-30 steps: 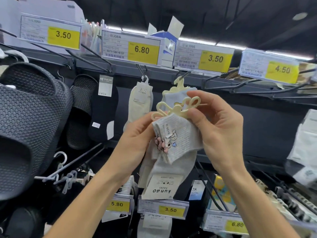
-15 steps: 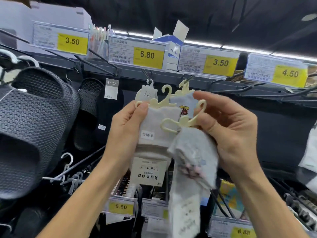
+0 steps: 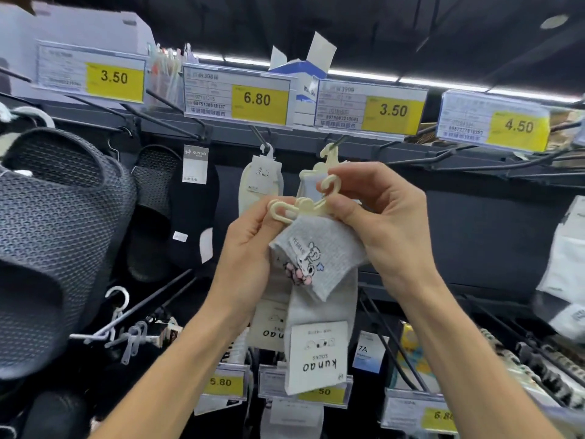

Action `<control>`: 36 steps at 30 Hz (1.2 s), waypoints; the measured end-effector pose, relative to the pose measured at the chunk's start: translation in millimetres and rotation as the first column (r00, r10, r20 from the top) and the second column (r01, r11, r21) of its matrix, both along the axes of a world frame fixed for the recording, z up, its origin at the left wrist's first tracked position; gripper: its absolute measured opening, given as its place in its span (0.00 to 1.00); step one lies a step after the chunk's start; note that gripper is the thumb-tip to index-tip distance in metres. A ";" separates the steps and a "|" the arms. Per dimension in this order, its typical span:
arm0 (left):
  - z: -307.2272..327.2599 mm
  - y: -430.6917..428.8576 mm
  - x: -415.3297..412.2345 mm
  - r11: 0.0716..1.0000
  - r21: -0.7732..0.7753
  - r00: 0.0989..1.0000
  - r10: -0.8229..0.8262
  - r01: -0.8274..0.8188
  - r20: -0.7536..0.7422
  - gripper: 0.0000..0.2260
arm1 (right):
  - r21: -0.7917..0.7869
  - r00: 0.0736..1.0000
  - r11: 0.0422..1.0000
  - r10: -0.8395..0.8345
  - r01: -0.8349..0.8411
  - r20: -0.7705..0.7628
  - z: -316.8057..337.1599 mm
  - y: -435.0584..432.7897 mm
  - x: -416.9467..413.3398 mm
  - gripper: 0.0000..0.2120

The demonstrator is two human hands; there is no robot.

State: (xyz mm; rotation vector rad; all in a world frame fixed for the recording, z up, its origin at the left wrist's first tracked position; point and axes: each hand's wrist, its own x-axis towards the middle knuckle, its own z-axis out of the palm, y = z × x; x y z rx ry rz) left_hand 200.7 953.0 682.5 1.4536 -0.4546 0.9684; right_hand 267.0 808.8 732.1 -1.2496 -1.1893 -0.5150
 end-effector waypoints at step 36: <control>-131.4 -199.6 -43.3 0.769 0.638 0.980 0.159 -0.048 -0.117 0.09 | -0.169 0.770 0.781 -0.623 0.601 -0.138 -197.0 -172.2 -104.4 0.15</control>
